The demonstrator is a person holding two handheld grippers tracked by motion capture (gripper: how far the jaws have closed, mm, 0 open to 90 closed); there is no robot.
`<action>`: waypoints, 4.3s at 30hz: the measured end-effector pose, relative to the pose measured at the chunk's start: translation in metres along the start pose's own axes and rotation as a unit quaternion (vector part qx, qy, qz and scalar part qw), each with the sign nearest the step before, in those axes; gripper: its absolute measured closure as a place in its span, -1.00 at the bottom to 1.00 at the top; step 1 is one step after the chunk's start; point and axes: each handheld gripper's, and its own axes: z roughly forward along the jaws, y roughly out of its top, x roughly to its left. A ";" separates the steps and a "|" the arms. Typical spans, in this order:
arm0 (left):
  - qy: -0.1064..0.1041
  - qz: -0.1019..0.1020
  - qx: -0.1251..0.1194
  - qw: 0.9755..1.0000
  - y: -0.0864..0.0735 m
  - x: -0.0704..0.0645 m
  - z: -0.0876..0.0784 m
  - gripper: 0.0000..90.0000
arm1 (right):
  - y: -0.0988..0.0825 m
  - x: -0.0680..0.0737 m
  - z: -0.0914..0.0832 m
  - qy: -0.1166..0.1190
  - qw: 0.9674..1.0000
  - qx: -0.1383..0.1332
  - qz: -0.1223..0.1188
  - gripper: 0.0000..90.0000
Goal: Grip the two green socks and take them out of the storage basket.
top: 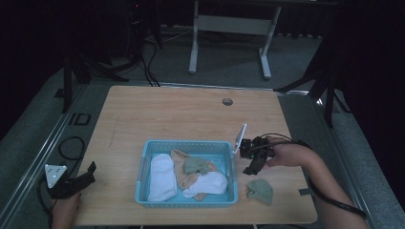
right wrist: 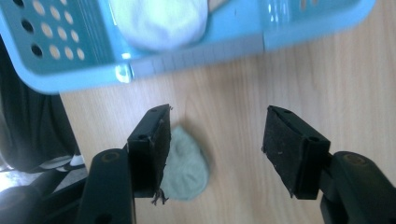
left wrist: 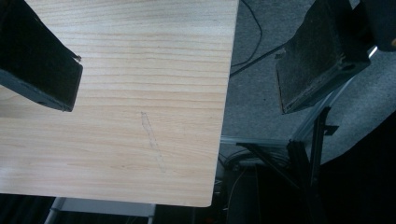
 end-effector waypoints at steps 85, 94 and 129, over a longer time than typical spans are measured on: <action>-0.002 -0.002 -0.001 1.000 0.000 0.001 0.000 -0.98 | 0.117 0.016 0.004 -0.030 0.993 0.001 -0.116 0.86; 0.000 -0.002 -0.001 1.000 0.000 0.001 0.000 -0.98 | 0.100 0.016 -0.032 -0.045 0.993 -0.022 -0.109 0.86; 0.000 -0.001 -0.001 1.000 0.000 0.000 0.000 -0.98 | -0.024 -0.019 -0.047 -0.059 0.998 -0.029 0.005 0.86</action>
